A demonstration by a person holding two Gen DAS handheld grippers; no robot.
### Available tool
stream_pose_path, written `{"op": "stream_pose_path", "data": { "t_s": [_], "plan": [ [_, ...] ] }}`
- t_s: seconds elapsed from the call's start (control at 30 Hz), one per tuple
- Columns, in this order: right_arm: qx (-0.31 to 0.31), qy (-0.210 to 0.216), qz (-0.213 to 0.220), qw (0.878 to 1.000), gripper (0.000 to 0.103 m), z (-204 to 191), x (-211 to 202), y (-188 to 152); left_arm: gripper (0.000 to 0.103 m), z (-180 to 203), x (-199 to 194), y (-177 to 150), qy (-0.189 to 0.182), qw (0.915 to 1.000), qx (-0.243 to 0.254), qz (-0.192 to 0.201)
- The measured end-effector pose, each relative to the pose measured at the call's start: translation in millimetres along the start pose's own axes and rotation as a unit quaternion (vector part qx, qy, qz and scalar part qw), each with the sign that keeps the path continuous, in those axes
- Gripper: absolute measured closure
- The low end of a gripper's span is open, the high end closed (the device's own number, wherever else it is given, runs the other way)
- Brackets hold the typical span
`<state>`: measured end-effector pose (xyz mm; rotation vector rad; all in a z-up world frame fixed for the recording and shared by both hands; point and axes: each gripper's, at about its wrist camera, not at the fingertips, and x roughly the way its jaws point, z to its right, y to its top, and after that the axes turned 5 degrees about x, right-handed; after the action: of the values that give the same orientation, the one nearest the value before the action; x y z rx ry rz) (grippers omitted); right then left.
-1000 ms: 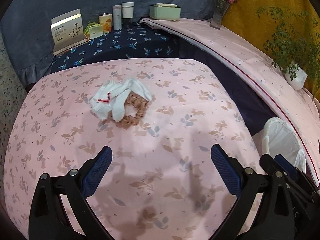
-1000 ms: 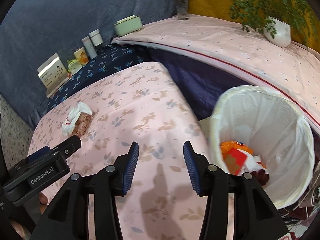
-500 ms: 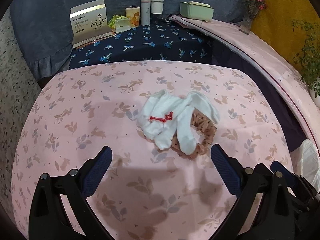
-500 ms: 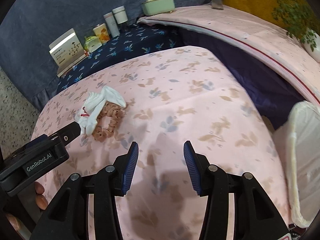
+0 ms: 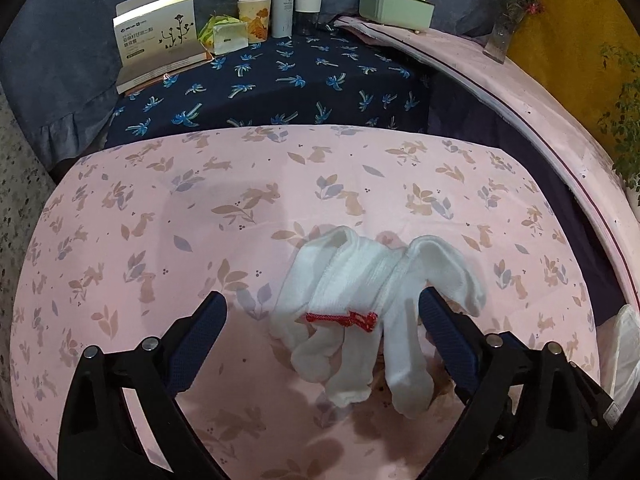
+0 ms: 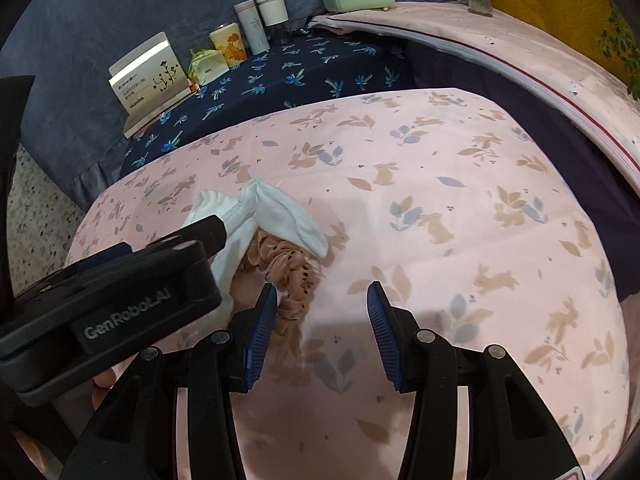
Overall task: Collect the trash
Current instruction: 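Grasp the white sock with the left tool while the right tool grasps the tan scrunchie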
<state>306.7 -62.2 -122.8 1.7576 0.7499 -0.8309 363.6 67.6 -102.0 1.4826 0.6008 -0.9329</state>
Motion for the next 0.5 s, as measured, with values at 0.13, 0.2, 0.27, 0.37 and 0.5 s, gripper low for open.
{"op": "stream_pose_path", "data": {
  "t_s": [0.13,0.2,0.27,0.37,0.5],
  "plan": [
    [-0.010,-0.008,0.007,1.000,0.065,-4.8,7.3,0.5,0.030,-2.3,13.2,-2.3,-0.014,0.9998,-0.007,-0.015],
    [-0.020,-0.018,0.013,1.000,0.073,-7.2,8.4,-0.5,0.034,-1.0,14.1,-4.5,-0.016,0.9998,-0.004,-0.012],
    [-0.024,-0.020,0.016,0.999,0.082,-6.1,8.5,-2.0,0.044,1.3,12.8,-6.0,-0.023,0.9997,0.001,-0.010],
    [-0.015,-0.016,0.014,1.000,0.094,1.0,6.3,-3.5,0.055,6.1,8.9,-8.9,-0.031,0.9994,0.009,-0.008],
    [-0.006,-0.013,0.013,1.000,0.095,13.0,-1.8,-10.8,0.068,14.9,2.0,-18.6,-0.031,0.9993,0.016,-0.009]
  ]
}}
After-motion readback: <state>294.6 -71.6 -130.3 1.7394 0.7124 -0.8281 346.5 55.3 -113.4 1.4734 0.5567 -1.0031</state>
